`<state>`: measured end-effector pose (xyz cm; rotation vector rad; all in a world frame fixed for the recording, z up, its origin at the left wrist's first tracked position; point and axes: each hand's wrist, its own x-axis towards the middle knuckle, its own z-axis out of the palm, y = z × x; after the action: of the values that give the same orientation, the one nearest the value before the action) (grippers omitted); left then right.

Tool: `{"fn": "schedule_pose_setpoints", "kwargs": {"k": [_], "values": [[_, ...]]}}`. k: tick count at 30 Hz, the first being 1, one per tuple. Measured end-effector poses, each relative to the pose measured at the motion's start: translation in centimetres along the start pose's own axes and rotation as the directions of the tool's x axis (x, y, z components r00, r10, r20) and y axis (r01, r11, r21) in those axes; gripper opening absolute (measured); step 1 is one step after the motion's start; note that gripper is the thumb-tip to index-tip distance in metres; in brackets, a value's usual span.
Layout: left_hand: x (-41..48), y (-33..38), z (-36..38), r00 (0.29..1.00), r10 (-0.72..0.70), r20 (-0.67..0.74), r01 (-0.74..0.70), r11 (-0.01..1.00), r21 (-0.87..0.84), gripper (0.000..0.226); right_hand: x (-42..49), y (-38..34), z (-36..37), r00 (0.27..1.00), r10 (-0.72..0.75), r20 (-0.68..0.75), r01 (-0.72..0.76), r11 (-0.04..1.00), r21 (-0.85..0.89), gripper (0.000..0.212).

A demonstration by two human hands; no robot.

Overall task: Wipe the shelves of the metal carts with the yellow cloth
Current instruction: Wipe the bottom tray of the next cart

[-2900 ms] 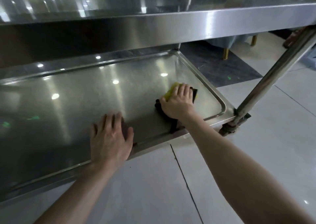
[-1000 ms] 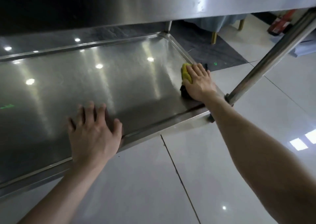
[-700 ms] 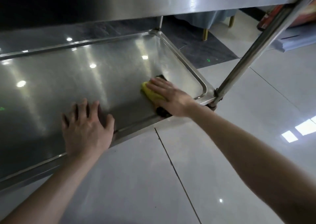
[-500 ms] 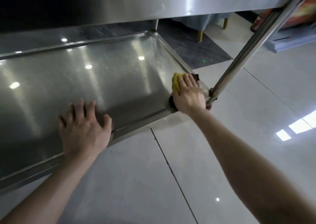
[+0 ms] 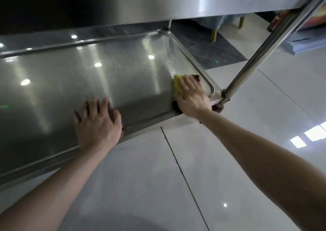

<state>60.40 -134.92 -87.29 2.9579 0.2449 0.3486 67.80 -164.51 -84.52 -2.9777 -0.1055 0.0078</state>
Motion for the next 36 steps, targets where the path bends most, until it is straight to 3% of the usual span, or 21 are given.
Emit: {"fn": "schedule_pose_setpoints", "kwargs": {"k": [1,3,6,8,10,12,14,15,17,19,21,22,24,27,29,31,34,36], "values": [[0.0,0.0,-0.3,1.0,0.0,0.028,0.0,1.0,0.007,0.064,-1.0,-3.2,0.2,0.989,-0.14,0.048,0.139,0.99,0.014,0.076],[0.3,-0.2,-1.3,0.996,0.011,0.092,-0.014,0.999,0.032,0.061,-3.1,-8.2,0.7,0.901,-0.408,0.147,0.407,0.913,0.039,0.072],[1.3,-2.2,-3.0,0.973,0.101,0.207,-0.112,0.993,0.038,0.062,-3.5,-10.4,0.4,0.789,-0.57,0.229,0.572,0.818,0.066,0.069],[1.6,-4.7,-4.2,0.951,0.216,0.223,-0.222,0.975,0.002,0.07,-1.8,-9.3,-0.4,0.817,-0.531,0.224,0.543,0.84,0.008,0.072],[1.3,-7.7,-4.8,0.943,0.276,0.186,-0.282,0.959,0.003,0.072,0.7,-6.8,-1.0,0.922,-0.352,0.162,0.366,0.929,-0.062,0.077],[0.7,-10.9,-5.3,0.954,0.273,0.127,-0.278,0.961,0.018,0.068,2.3,-5.1,-0.9,0.988,-0.123,0.097,0.127,0.991,-0.042,0.079],[-0.1,-14.3,-5.9,0.973,0.218,0.078,-0.221,0.975,0.025,0.065,1.8,-7.5,0.3,1.0,0.006,0.026,-0.006,1.0,-0.006,0.078],[-0.6,-15.8,-6.2,0.98,0.189,0.062,-0.191,0.981,0.028,0.064,0.8,-10.2,1.2,1.0,-0.012,0.009,0.012,1.0,0.004,0.076],[-1.5,-18.2,-6.5,0.989,0.142,0.047,-0.144,0.989,0.04,0.061,-2.1,-17.4,2.6,0.976,-0.219,-0.003,0.218,0.975,0.046,0.071],[-2.6,-19.3,-6.5,0.993,0.108,0.043,-0.11,0.993,0.044,0.057,-5.3,-24.1,3.8,0.871,-0.491,0.023,0.487,0.869,0.091,0.066],[-3.0,-19.5,-6.0,0.994,0.098,0.039,-0.099,0.994,0.035,0.055,-6.5,-27.1,4.5,0.793,-0.607,0.05,0.599,0.793,0.113,0.064],[-3.1,-19.6,-5.8,0.995,0.092,0.037,-0.093,0.995,0.031,0.056,-5.9,-26.8,4.4,0.777,-0.627,0.06,0.619,0.778,0.112,0.065],[-3.0,-19.6,-5.6,0.996,0.084,0.025,-0.084,0.996,0.018,0.055,-3.1,-23.0,3.8,0.826,-0.559,0.072,0.556,0.829,0.066,0.07],[-3.3,-19.0,-5.5,0.996,0.091,-0.021,-0.091,0.996,0.002,0.052,2.6,-13.3,2.6,0.967,-0.246,-0.065,0.244,0.969,-0.041,0.089],[-3.4,-18.7,-5.3,0.996,0.09,-0.028,-0.09,0.996,0.007,0.053,5.7,-9.6,2.6,0.996,-0.019,-0.089,0.013,0.998,-0.06,0.088],[-3.5,-18.6,-5.1,0.997,0.076,-0.015,-0.075,0.997,0.025,0.057,7.4,-12.4,3.8,0.996,0.063,-0.068,-0.071,0.99,-0.119,0.086],[-3.6,-18.7,-5.2,0.997,0.072,-0.014,-0.071,0.997,0.032,0.061,6.2,-26.0,5.7,0.972,-0.235,-0.03,0.225,0.955,-0.192,0.092],[-3.6,-18.8,-5.2,0.998,0.062,-0.012,-0.062,0.998,0.023,0.066,4.2,-34.6,6.3,0.894,-0.448,0.034,0.449,0.892,-0.057,0.078]]}}
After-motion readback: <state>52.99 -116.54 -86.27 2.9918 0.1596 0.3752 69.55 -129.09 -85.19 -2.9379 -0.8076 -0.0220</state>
